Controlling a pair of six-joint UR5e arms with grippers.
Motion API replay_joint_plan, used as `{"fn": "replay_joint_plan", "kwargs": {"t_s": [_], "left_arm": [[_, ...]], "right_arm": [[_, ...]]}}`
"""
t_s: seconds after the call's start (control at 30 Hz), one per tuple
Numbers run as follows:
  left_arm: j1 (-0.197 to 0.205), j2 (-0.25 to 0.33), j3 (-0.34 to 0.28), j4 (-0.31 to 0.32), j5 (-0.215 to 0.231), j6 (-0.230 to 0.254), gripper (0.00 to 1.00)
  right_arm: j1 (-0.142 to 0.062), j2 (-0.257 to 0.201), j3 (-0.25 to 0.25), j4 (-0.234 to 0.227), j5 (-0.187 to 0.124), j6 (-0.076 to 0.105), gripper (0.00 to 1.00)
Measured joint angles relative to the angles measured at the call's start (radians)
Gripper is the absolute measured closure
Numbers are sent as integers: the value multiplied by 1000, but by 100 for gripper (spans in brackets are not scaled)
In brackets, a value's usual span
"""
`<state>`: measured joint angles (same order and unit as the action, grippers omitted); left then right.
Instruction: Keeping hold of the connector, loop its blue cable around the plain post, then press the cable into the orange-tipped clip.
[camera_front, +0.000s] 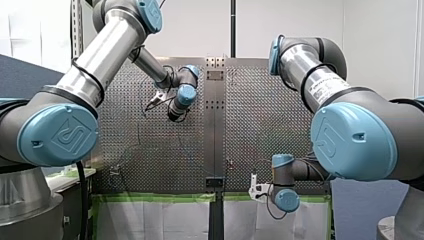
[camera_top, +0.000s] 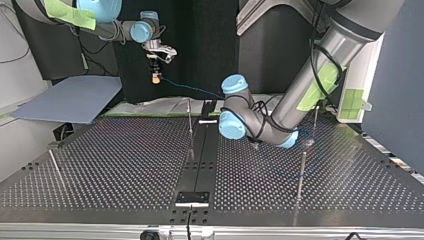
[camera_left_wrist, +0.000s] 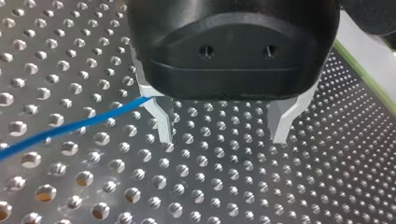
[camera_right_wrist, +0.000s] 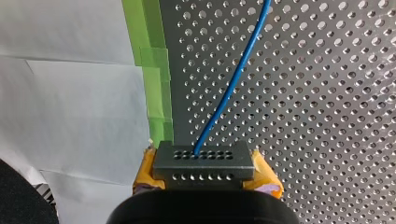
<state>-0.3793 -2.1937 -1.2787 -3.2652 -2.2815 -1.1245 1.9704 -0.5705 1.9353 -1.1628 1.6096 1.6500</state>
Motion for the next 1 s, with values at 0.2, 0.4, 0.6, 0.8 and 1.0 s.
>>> {"fn": "replay_joint_plan", "kwargs": {"t_s": [0.2, 0.4, 0.6, 0.8, 1.0], "left_arm": [[1, -12, -9, -19, 15, -16, 0], [-7, -68, -13, -32, 36, -41, 0], [-10, -92, -15, -34, 44, -66, 0], [-8, -94, -36, -26, 53, -75, 0], [-13, -125, -43, -23, 76, -91, 0]], "right_arm": [[0, 0, 0, 0, 0, 0, 100], [3, 0, 0, 0, 0, -1, 100], [4, 0, 0, -4, 0, 1, 100], [4, 0, 0, -6, -10, 1, 100], [4, 0, 0, -6, -12, 1, 100]]}}
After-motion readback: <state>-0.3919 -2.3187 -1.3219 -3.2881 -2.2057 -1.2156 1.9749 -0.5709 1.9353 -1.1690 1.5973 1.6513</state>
